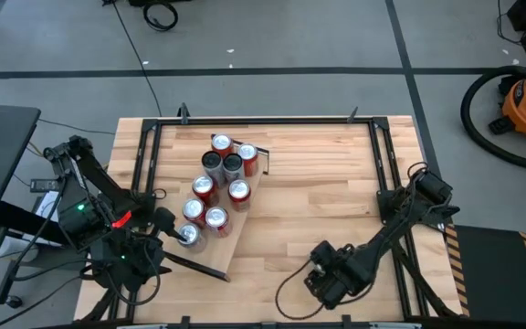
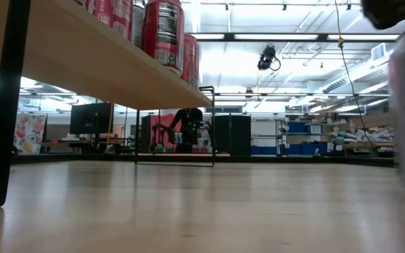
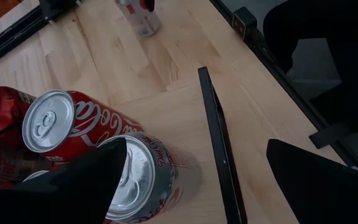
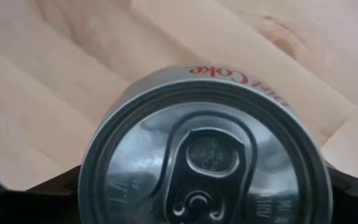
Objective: Place canned beverage on shelf
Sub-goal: Put the silver soda can on the shelf
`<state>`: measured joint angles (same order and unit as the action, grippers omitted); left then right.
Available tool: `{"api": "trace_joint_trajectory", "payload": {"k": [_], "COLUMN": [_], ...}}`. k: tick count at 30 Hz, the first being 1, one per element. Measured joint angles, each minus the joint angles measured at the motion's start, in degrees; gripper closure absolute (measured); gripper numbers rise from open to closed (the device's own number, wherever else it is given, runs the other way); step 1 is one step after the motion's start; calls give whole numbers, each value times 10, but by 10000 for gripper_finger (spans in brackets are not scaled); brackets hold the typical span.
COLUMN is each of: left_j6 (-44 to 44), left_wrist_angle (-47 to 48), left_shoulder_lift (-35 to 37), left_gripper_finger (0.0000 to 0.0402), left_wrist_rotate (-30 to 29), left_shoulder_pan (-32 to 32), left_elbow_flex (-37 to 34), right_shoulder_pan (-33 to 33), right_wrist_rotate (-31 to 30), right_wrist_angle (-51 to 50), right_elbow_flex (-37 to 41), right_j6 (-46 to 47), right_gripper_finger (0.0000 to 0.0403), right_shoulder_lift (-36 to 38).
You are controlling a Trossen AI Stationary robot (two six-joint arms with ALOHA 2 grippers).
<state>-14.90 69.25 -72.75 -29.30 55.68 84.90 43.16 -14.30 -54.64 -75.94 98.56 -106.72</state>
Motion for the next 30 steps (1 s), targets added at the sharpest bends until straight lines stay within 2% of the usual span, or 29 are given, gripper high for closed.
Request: {"api": "trace_joint_trajectory", "payload": {"k": [7, 11, 20, 30], "left_j6": [-3, -3, -4, -10], "left_wrist_angle": [0, 0, 0, 0], "left_shoulder_lift": [0, 0, 0, 0], "left_gripper_finger": [2, 2, 2, 2], "left_wrist_rotate": [0, 0, 0, 0], "left_shoulder_pan": [0, 0, 0, 0], "left_elbow_flex": [0, 0, 0, 0], "right_shoulder_pan": [-33, -54, -112, -116], "right_wrist_rotate": [-23, -56, -20, -140], "right_wrist_angle": [7, 22, 15, -89], "right_elbow_flex": [0, 0, -24, -140], "right_j6": [28, -6, -109, -230], "right_gripper_finger": [54, 49, 34, 37], "right_shoulder_lift": [0, 0, 0, 0]}}
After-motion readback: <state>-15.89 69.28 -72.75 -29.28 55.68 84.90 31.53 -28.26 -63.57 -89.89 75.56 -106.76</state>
